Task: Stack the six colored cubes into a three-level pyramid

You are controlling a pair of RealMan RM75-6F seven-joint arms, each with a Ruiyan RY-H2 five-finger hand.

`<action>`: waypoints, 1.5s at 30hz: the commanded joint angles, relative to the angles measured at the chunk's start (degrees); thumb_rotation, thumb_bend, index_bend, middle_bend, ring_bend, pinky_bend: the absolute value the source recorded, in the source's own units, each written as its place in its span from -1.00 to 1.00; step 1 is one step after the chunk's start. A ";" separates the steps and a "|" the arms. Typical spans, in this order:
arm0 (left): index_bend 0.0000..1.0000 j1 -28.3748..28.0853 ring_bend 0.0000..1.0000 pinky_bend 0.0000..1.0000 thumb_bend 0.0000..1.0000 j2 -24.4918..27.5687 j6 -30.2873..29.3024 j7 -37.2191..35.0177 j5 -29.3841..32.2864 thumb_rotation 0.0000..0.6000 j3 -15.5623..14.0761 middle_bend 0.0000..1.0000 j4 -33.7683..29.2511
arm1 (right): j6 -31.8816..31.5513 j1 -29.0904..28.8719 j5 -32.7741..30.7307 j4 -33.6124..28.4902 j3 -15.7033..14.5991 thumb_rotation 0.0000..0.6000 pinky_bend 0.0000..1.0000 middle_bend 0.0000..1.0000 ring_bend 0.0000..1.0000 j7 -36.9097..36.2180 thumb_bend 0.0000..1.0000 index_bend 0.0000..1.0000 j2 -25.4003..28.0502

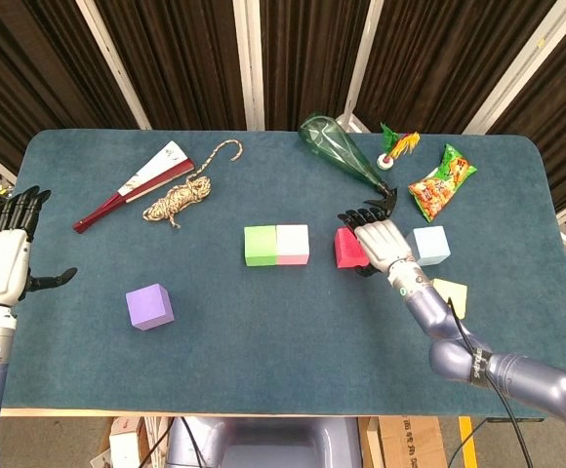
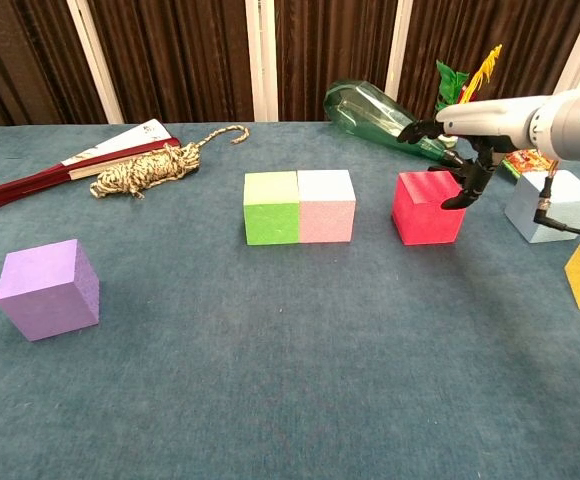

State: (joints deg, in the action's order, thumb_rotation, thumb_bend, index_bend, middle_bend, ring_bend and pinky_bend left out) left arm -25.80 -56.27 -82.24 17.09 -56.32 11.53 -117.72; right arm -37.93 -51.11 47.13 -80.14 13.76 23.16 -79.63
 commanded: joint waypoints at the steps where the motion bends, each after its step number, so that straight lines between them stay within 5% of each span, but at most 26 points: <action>1: -1.00 0.14 -1.00 -0.94 -0.74 -0.09 0.05 -0.04 0.02 1.00 0.25 -1.00 0.25 | 1.51 -1.51 -1.45 2.43 -0.97 1.00 -1.00 -0.75 -0.94 0.00 -0.42 -1.00 -1.21; 17: -1.00 0.64 -1.00 -0.94 -0.74 -0.70 1.20 0.11 0.60 1.00 1.37 -1.00 1.36 | 2.59 -2.83 -0.92 10.71 -2.25 1.00 -1.00 -0.30 -0.61 -5.08 -0.42 -0.99 -6.09; 18: -1.00 4.77 -1.00 -0.94 -0.74 -1.49 2.87 -7.11 7.33 1.00 0.09 -1.00 6.14 | 2.42 -2.79 -0.68 11.04 -2.20 1.00 -1.00 -0.24 -0.56 -5.50 -0.42 -0.97 -6.34; 20: -1.00 3.94 -1.00 -0.94 -0.74 0.24 1.53 -6.01 2.56 1.00 1.11 -1.00 -0.90 | 1.94 -2.67 -0.04 11.42 -2.11 1.00 -0.97 -0.15 -0.48 -6.19 -0.42 -0.92 -6.67; 22: -1.00 3.19 -1.00 -0.94 -0.74 1.66 2.35 -4.23 5.15 1.00 2.07 -1.00 -1.90 | 1.23 -2.34 0.92 11.19 -1.89 1.00 -0.93 -0.10 -0.44 -7.27 -0.42 -0.87 -6.74; 45: -1.00 2.92 -1.00 -0.94 -0.74 0.93 3.66 -3.31 -1.58 1.00 1.73 -1.00 3.09 | -0.64 -4.36 1.47 9.48 0.11 1.00 -0.92 -0.09 -0.43 -9.16 -0.42 -0.85 -7.67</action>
State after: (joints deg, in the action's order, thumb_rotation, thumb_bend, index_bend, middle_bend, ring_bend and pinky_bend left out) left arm -22.87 -55.31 -78.60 13.75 -57.90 13.25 -114.64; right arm -38.61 -55.39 48.66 -70.73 13.89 13.92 -87.22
